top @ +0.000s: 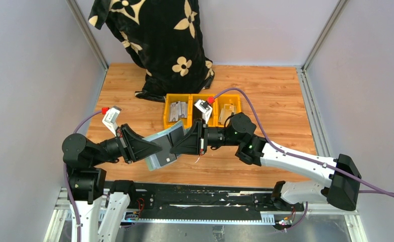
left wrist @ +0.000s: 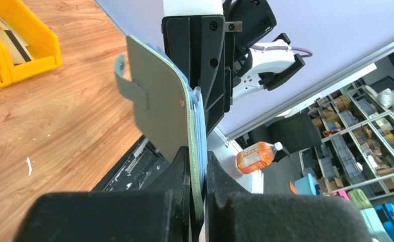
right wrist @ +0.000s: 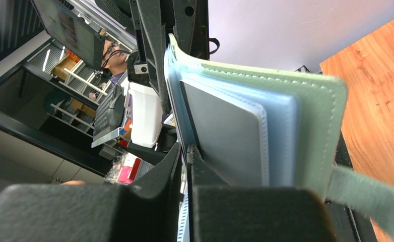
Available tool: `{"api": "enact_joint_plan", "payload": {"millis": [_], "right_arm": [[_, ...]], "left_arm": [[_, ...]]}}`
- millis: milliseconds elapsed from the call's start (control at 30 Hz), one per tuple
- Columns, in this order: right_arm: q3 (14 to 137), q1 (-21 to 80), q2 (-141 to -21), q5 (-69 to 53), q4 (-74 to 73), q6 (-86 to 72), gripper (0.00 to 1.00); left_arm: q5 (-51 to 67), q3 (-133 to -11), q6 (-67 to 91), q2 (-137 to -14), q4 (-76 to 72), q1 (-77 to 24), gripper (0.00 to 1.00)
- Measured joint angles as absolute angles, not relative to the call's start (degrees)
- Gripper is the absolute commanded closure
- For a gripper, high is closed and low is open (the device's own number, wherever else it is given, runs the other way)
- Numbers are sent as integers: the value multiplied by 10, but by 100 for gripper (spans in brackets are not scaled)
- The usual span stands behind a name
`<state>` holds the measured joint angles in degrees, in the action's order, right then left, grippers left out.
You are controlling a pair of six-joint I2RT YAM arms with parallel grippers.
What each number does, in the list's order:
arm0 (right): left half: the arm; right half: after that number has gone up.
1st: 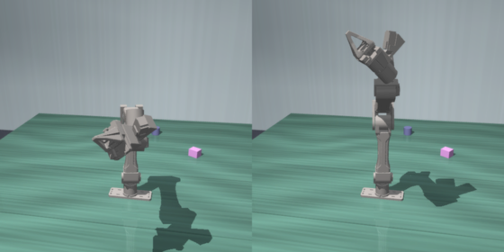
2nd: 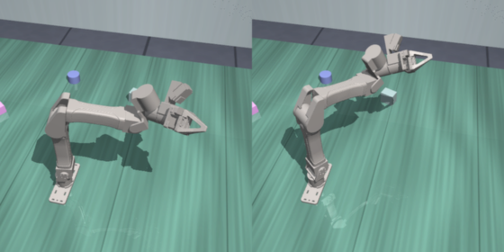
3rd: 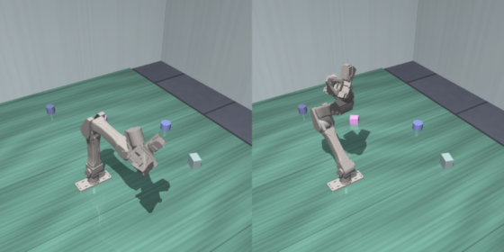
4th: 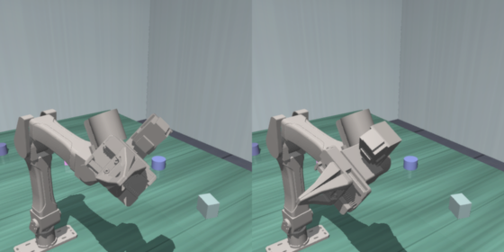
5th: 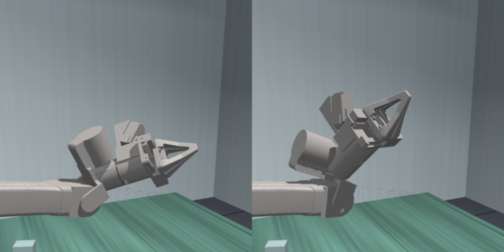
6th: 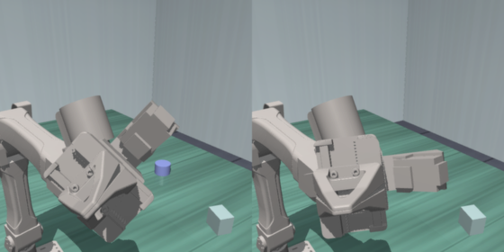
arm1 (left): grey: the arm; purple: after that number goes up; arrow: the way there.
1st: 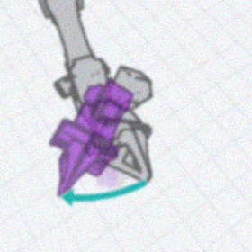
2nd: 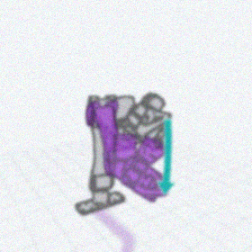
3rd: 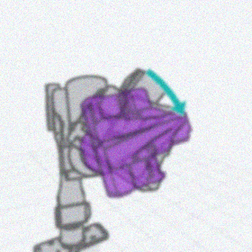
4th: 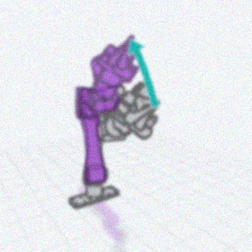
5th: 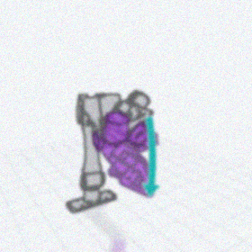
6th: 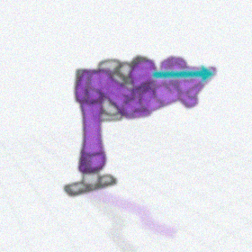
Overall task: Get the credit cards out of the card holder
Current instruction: Remove the credit card from the card holder.
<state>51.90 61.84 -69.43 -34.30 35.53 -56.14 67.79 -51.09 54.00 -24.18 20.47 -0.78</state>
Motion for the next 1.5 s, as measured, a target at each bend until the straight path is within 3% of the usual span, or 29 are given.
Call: {"api": "enact_joint_plan", "payload": {"millis": [133, 333, 700, 900, 1000, 1200, 1500], "right_arm": [[519, 618, -691, -343, 352, -559, 100], [512, 620, -679, -299, 350, -559, 100], [487, 620, -639, -243, 352, -560, 100], [485, 620, -638, -251, 368, -565, 100], [484, 618, -638, -265, 375, -565, 97], [490, 617, -649, -296, 382, -567, 78], [549, 611, -690, -343, 389, -568, 89]], "left_arm": [[671, -511, 536, -241, 208, -8, 69], [679, -511, 536, -236, 211, -8, 65], [697, -511, 536, -234, 211, -8, 71], [704, -511, 531, -234, 212, -8, 100], [710, -511, 529, -234, 211, -8, 100], [728, -514, 522, -235, 213, -8, 100], [744, -533, 496, -235, 235, -8, 100]]}}
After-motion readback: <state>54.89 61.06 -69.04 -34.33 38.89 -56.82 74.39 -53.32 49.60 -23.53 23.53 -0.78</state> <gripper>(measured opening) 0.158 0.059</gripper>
